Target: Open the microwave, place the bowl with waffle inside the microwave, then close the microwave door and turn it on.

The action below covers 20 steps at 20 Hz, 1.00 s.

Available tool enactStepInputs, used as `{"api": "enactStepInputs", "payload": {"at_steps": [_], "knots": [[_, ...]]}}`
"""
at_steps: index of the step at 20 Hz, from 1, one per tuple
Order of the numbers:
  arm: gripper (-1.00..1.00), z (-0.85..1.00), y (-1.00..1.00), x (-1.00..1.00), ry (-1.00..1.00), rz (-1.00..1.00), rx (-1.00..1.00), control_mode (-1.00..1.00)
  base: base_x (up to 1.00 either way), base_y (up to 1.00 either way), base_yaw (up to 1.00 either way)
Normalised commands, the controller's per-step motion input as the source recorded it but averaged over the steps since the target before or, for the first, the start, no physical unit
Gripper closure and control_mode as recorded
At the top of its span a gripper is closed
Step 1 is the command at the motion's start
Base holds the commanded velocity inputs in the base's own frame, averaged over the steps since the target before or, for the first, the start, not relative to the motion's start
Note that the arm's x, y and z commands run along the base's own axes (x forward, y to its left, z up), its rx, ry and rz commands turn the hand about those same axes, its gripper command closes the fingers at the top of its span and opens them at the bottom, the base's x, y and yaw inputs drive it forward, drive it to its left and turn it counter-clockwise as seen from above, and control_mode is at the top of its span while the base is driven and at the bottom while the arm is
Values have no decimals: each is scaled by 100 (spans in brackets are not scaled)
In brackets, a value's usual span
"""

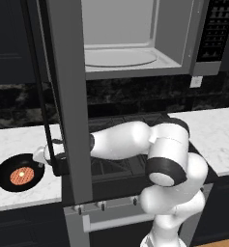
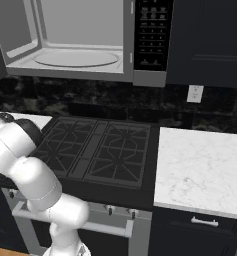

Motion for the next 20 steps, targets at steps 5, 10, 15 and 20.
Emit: {"api": "enactStepInputs", "payload": {"at_steps": [5,10,15,20], "knots": [[-100,-24,14,17,0,0,-1,-100,0,0,0],[-100,-16,18,13,0,0,0,-100,0,0,0],[-100,-1,26,7,0,0,0,-100,0,0,0],[-100,0,16,15,0,0,0,-100,0,0,0]]}}
